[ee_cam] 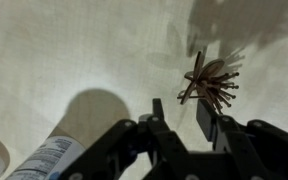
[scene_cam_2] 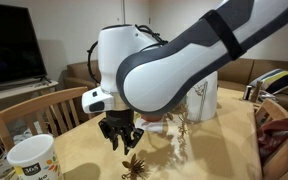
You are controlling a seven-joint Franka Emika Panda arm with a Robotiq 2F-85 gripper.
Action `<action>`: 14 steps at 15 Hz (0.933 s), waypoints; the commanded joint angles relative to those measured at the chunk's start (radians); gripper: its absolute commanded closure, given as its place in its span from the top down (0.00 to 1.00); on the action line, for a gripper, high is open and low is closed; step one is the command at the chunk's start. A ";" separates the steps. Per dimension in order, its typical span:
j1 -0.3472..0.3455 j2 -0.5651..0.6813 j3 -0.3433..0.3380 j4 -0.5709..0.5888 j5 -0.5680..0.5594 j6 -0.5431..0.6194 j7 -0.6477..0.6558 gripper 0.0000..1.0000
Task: Move the brown object to the right
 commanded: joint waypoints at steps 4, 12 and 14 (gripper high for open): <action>0.014 0.041 0.000 0.047 -0.001 -0.030 -0.005 0.48; 0.012 0.054 -0.002 0.063 0.000 -0.040 -0.007 0.45; 0.013 0.060 -0.004 0.070 0.000 -0.045 -0.006 0.48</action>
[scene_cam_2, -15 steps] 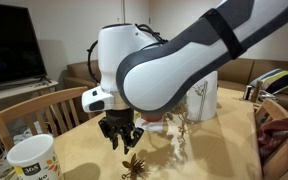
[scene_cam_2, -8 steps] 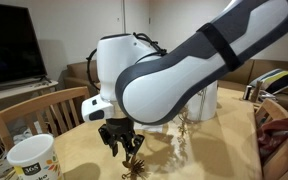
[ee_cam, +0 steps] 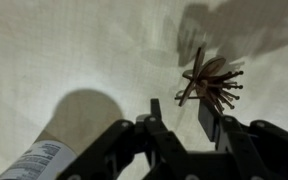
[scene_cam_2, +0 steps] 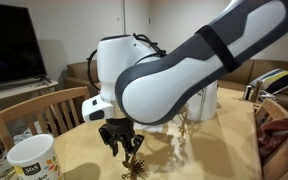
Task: Move the brown object to the right
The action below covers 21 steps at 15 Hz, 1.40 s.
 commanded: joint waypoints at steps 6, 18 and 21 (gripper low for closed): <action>0.007 0.043 -0.005 0.077 0.000 -0.059 -0.009 0.57; 0.013 0.085 -0.006 0.133 0.002 -0.091 -0.015 0.57; 0.016 0.094 -0.007 0.149 0.002 -0.101 -0.014 0.54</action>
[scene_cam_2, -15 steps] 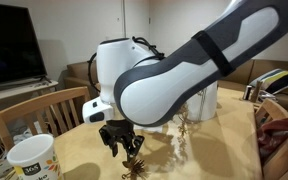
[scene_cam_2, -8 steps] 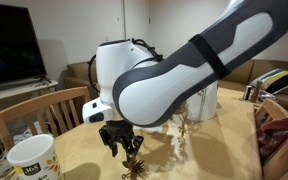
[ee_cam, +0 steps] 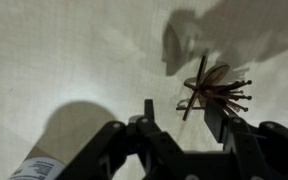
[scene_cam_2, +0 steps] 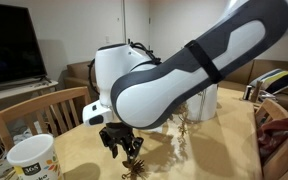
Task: Move the brown object to the right
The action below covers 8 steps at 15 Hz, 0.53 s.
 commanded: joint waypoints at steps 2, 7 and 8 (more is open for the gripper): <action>0.016 0.024 -0.007 0.062 0.002 -0.050 -0.014 0.54; 0.021 0.036 -0.007 0.085 0.004 -0.067 -0.016 0.48; 0.021 0.037 -0.006 0.088 0.005 -0.072 -0.017 0.48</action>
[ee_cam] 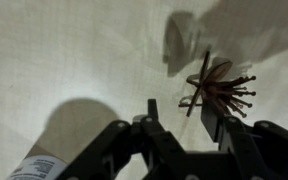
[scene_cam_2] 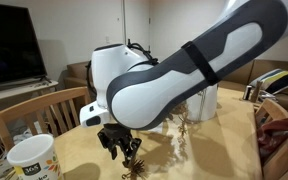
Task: Move the brown object to the right
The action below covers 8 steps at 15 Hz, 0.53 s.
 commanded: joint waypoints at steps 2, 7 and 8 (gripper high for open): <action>0.010 0.018 -0.006 0.057 0.008 -0.062 -0.015 0.45; 0.018 0.019 -0.004 0.092 0.013 -0.146 -0.018 0.51; 0.022 0.021 -0.005 0.105 0.015 -0.173 -0.016 0.49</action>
